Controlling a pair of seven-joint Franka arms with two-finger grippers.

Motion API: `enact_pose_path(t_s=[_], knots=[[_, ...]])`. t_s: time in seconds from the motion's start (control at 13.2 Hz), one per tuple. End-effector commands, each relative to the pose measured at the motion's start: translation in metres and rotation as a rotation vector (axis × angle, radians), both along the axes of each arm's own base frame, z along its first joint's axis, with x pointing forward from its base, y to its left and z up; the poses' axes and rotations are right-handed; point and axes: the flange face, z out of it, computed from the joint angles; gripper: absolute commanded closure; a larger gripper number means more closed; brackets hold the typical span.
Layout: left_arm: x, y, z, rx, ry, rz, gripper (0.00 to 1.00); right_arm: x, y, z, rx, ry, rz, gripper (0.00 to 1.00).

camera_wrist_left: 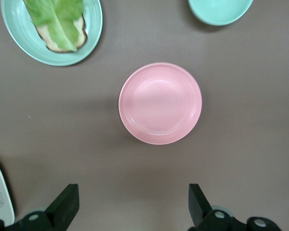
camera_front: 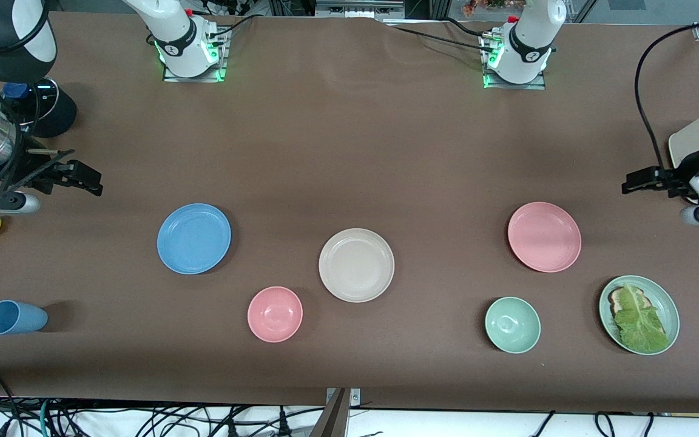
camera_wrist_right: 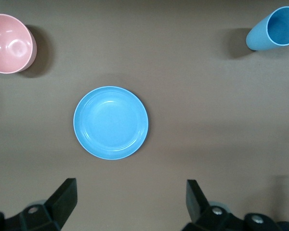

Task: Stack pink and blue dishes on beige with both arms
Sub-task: 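Reach the right gripper to the blue plate while the left gripper grasps the pink plate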

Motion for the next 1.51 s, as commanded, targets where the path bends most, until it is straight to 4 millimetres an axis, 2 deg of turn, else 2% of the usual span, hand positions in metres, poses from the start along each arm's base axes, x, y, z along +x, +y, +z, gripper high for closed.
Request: enact_pose_path(t_s=[0.0,0.08,0.3,0.53,0.61,0.68,0.76,0.83,0.98,1.06,1.14,1.21,1.29,1.44], knots=[[0.016,0.011,-0.062,-0.009,0.090,0.013,0.00,-0.003,-0.001,0.006,0.005,-0.011,-0.006,0.00],[0.022,0.017,-0.085,-0.009,0.093,0.010,0.00,0.000,-0.002,-0.001,-0.001,-0.004,0.006,0.00],[0.032,0.021,-0.144,0.044,0.079,-0.026,0.00,0.004,-0.002,0.003,0.008,-0.037,-0.009,0.00],[0.014,0.019,-0.207,0.060,-0.002,-0.039,0.00,0.018,-0.003,-0.005,0.024,-0.067,-0.006,0.00],[0.008,0.024,-0.222,0.063,-0.036,-0.030,0.00,0.023,-0.002,-0.017,0.024,-0.045,-0.002,0.00],[0.004,0.024,-0.236,0.065,-0.067,-0.031,0.00,0.030,0.005,-0.044,0.011,-0.002,0.008,0.00],[0.002,0.024,-0.255,0.065,-0.078,-0.031,0.00,0.039,0.013,-0.081,-0.002,0.049,0.018,0.00],[0.001,0.022,-0.270,0.062,-0.068,-0.034,0.00,0.041,0.009,-0.092,-0.012,0.071,0.020,0.00],[0.001,0.023,-0.285,0.058,-0.053,-0.032,0.00,0.041,0.012,-0.091,-0.018,0.066,0.043,0.00],[0.001,0.022,-0.293,0.058,-0.054,-0.033,0.07,0.042,0.014,-0.091,-0.022,0.066,0.043,0.00],[0.000,0.022,-0.296,0.056,-0.051,-0.030,0.38,0.043,0.006,-0.096,-0.016,0.074,0.049,0.00],[0.000,0.022,-0.296,0.056,-0.050,-0.030,0.74,0.044,0.003,-0.098,-0.016,0.076,0.052,0.00],[0.000,0.023,-0.296,0.058,-0.046,-0.027,0.99,0.044,0.003,-0.101,-0.021,0.081,0.055,0.00],[0.001,0.021,-0.294,0.058,-0.048,-0.030,1.00,0.049,-0.003,-0.125,-0.024,0.116,0.048,0.00]])
